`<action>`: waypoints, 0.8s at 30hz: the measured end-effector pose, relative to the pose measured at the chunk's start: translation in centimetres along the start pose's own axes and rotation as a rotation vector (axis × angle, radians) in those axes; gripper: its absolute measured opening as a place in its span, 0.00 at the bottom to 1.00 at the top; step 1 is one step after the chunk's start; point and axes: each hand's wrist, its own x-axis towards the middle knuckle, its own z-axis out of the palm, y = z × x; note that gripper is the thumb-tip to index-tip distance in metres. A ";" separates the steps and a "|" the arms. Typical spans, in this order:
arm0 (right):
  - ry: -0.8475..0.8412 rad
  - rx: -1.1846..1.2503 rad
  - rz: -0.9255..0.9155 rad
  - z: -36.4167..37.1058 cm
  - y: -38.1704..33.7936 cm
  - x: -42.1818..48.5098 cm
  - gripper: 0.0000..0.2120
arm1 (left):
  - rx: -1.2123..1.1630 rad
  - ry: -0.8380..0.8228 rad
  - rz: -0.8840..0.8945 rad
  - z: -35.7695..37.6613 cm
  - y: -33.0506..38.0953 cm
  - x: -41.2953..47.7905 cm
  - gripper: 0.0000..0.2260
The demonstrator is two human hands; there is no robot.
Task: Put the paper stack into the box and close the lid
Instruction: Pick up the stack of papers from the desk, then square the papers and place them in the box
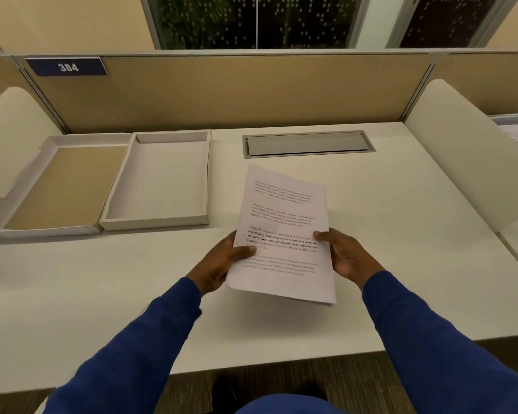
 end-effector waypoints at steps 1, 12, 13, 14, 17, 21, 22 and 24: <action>0.006 0.003 -0.031 0.4 -0.1 0.1 0.20 | 0.029 -0.003 0.022 -0.1 -0.1 -0.3 0.23; -0.034 -0.185 -0.502 4.3 -2.5 -3.0 0.20 | 0.220 0.245 0.365 1.4 2.4 -0.2 0.23; -0.032 -0.199 -0.532 4.5 -2.7 -3.4 0.21 | 0.226 0.271 0.399 1.6 2.5 -0.1 0.23; -0.027 -0.211 -0.557 4.6 -2.8 -3.7 0.21 | 0.234 0.299 0.425 1.8 2.5 0.1 0.22; 0.001 -0.229 -0.590 4.7 -2.0 -4.3 0.22 | 0.254 0.371 0.438 2.1 1.4 0.4 0.21; 0.019 -0.270 -0.570 4.5 -0.1 -4.5 0.26 | 0.273 0.428 0.425 2.2 0.1 0.4 0.21; 0.030 -0.293 -0.582 4.6 -0.1 -4.5 0.27 | 0.275 0.438 0.444 2.3 0.4 0.2 0.21; 0.056 -0.320 -0.625 5.2 -0.7 -4.7 0.27 | 0.277 0.467 0.493 2.8 1.6 -0.1 0.22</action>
